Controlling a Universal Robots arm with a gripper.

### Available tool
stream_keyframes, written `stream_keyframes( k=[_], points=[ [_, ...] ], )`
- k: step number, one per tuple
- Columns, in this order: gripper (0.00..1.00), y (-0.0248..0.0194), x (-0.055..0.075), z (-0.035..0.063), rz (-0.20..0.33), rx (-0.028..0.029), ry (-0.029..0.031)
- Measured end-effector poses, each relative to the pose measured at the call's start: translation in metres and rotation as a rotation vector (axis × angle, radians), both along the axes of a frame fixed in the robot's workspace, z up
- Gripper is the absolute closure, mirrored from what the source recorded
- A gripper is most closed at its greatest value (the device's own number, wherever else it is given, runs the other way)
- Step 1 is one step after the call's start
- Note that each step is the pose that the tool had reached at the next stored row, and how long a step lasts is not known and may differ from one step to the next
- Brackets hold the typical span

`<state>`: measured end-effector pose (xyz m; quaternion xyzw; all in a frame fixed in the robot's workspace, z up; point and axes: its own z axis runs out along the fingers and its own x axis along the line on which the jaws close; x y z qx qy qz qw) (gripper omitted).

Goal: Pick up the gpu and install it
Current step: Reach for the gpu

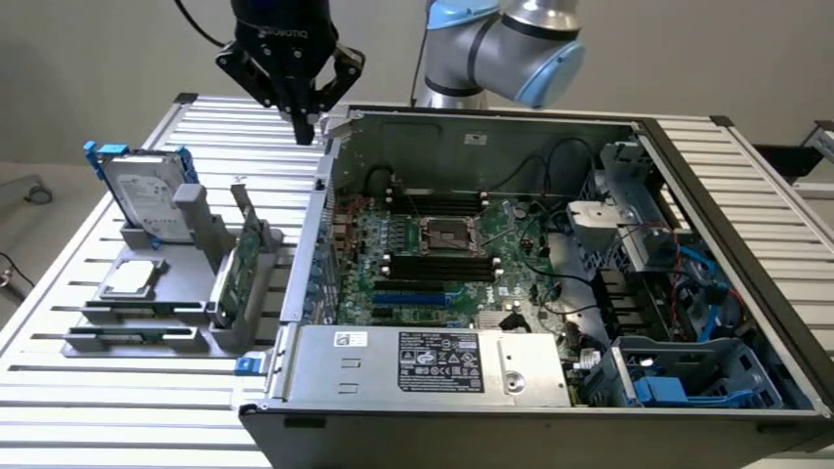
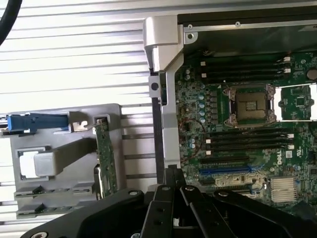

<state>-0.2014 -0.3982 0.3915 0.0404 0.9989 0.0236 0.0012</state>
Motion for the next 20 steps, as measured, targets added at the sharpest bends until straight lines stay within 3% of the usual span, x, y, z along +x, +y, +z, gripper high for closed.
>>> stream_keyframes(
  k=[4, 17, 20],
  points=[
    [0.89, 0.0001, -0.018, -0.0012, 0.000, 0.0000, 0.0070],
    [0.89, 0.0002, -0.077, -0.0159, 0.004, -0.0025, 0.0081],
    [0.89, 0.0002, -0.085, -0.0191, 0.011, -0.0034, 0.0080]
  ],
)
